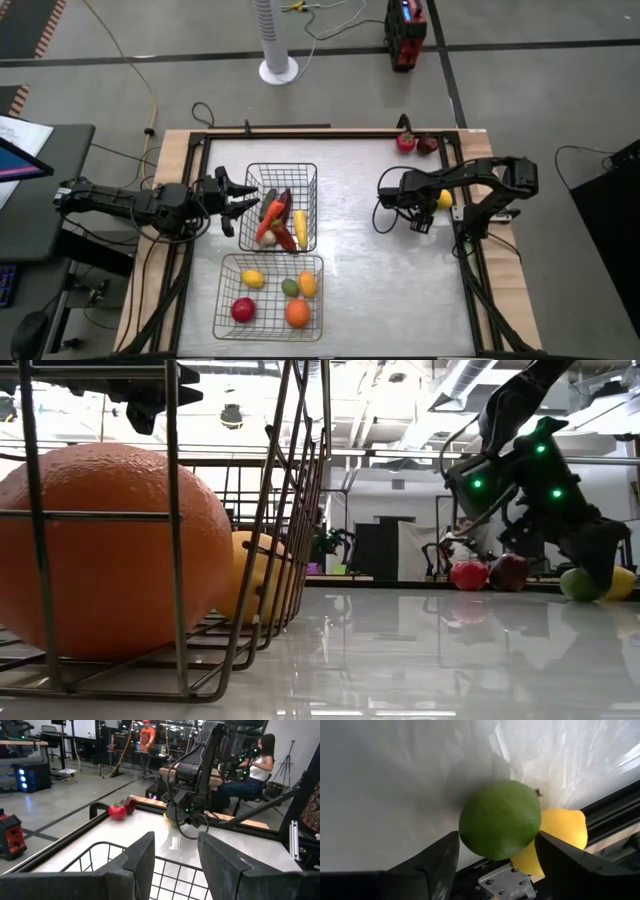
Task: Sort produce into baskets
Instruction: Put the lime into the silver wire basket
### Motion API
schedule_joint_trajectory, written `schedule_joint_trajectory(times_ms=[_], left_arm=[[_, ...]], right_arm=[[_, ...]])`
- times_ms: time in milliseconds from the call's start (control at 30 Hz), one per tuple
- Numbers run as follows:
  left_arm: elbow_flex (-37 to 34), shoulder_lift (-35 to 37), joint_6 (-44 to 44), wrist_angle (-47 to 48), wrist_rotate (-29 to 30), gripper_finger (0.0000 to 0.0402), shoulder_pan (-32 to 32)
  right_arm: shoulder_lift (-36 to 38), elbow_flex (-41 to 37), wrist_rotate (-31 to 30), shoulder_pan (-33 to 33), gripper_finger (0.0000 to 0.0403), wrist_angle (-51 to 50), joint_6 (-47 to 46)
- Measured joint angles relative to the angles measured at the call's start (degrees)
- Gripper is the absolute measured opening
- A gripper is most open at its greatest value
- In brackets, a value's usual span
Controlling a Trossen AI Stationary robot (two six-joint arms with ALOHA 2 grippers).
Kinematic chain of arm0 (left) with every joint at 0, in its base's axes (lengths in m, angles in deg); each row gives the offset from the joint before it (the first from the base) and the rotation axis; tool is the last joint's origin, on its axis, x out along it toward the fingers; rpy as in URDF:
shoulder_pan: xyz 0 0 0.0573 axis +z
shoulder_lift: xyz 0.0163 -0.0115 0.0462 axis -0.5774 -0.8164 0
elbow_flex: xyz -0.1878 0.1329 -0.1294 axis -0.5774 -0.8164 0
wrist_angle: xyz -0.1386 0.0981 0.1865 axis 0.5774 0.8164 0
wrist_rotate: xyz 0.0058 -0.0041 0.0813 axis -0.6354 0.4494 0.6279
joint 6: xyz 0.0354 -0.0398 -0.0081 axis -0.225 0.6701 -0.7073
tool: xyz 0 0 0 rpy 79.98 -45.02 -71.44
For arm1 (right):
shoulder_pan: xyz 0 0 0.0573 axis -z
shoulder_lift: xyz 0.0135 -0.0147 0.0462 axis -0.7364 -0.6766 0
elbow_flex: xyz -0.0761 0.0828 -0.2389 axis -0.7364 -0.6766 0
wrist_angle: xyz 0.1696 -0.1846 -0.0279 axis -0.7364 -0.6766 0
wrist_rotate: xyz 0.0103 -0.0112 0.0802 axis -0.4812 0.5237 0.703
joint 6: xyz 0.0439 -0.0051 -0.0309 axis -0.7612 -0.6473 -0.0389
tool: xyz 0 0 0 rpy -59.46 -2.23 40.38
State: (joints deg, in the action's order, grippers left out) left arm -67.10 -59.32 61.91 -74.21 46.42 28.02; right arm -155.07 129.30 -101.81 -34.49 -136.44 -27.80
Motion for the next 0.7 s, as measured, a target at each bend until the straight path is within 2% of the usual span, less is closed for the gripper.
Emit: schedule_joint_trajectory(times_ms=[500, 600, 700], left_arm=[[0.00, 0.00, 0.00, -0.02, 0.02, 0.0137, 0.01], [0.00, 0.00, 0.02, -0.03, 0.02, 0.0137, 0.01], [0.00, 0.00, 0.02, -0.04, 0.02, 0.0137, 0.01]], right_arm=[[-0.03, 0.70, -0.07, -4.70, 0.0097, 3.17, 0.46], [-0.04, 2.28, -0.17, -5.20, 0.0079, 2.20, -0.38], [-0.03, 4.88, -0.15, -5.23, 0.0082, 2.49, -1.32]])
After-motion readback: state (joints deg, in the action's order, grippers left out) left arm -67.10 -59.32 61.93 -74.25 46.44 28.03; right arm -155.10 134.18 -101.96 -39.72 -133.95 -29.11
